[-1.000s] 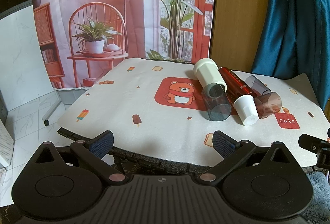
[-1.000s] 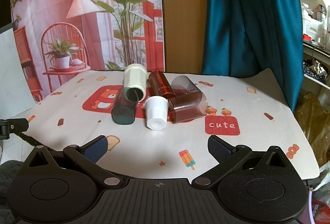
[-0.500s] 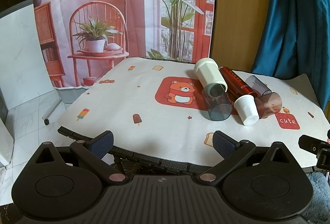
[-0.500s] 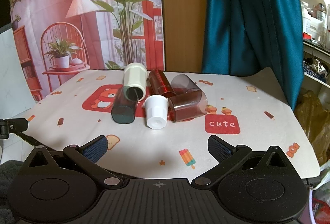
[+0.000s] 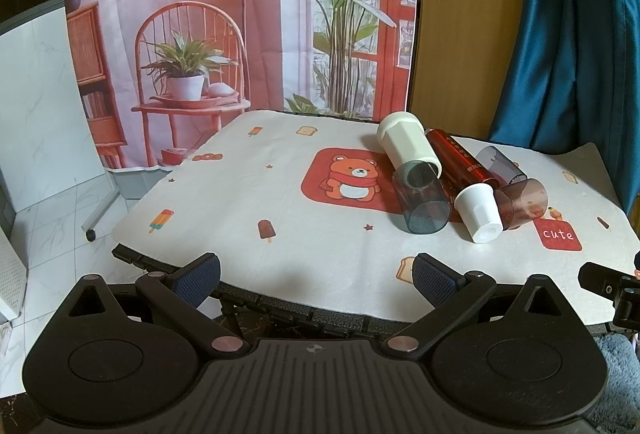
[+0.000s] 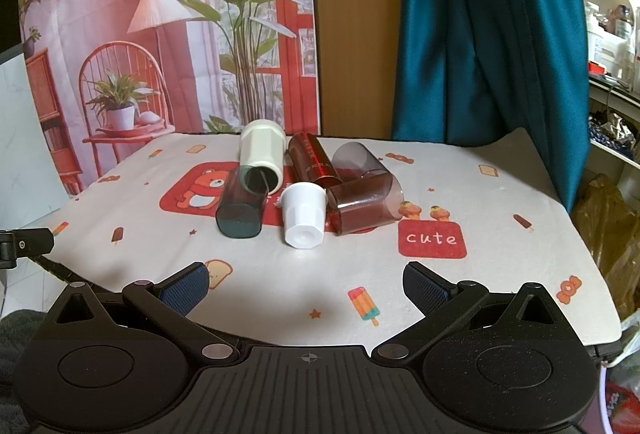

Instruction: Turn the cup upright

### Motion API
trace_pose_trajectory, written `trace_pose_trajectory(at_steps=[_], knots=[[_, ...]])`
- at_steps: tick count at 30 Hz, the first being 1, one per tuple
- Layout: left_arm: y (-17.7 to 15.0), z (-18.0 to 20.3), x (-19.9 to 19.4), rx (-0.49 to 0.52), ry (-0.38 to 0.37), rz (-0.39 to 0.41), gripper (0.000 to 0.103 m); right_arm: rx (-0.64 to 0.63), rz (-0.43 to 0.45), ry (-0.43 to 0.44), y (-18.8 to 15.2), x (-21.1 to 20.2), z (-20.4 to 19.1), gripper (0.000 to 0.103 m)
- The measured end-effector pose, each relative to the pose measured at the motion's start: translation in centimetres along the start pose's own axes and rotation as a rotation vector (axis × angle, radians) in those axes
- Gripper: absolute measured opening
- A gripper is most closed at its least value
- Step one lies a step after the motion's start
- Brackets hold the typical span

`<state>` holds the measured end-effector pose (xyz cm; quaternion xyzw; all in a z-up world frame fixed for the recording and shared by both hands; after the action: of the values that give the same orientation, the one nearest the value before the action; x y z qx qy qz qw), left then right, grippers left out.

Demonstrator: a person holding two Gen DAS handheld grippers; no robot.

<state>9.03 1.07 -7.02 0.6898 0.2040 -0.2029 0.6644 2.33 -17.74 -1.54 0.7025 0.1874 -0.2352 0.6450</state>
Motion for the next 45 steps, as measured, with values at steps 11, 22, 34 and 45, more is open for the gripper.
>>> trace_pose_trajectory(at_steps=[11,22,34,45], knots=[[0.1,-0.2,0.0,-0.004,0.000,-0.007,0.103,0.001,-0.015,0.001,-0.5,0.2,-0.2,0.103],[-0.4,-0.5,1.3,-0.016,0.003,-0.041,0.103,0.056,-0.068,0.016,-0.4,1.3,0.3,0.103],[-1.3,-1.3,5.0,-0.066,-0.008,-0.118,0.103,0.011,-0.095,0.075,0.1,5.3,-0.3,0.103],[-2.1,-0.4,8.5,-0.015,-0.002,-0.207,0.103,-0.037,-0.052,0.059,0.7,10.8,0.1,0.103]])
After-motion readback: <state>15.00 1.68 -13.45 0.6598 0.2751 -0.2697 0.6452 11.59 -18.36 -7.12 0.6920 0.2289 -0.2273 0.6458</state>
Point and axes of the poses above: each gripper's, at about its wrist camera, not at the fingertips, and x roughly the way its jaws point, z to its right, y to its top, the point moved 10 cm from there along x, roughly the way its jaws point, and after that the axes turned 3 degrees about z, right-handed, at the moved point
